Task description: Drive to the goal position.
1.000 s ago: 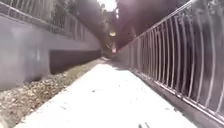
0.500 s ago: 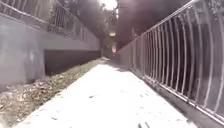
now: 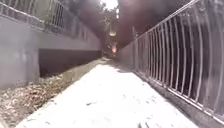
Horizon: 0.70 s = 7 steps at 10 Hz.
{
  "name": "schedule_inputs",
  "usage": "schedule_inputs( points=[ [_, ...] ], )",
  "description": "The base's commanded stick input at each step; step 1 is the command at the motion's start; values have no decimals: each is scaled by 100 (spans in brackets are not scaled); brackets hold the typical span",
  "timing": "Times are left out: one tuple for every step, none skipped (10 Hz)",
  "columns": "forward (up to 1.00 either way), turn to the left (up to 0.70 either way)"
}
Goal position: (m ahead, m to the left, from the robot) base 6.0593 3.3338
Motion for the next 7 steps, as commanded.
schedule_inputs(
  points=[
    [50, 0],
    [50, 0],
    [50, 0],
    [50, 0],
    [50, 0],
    [50, 0],
    [50, 0]
  ],
)
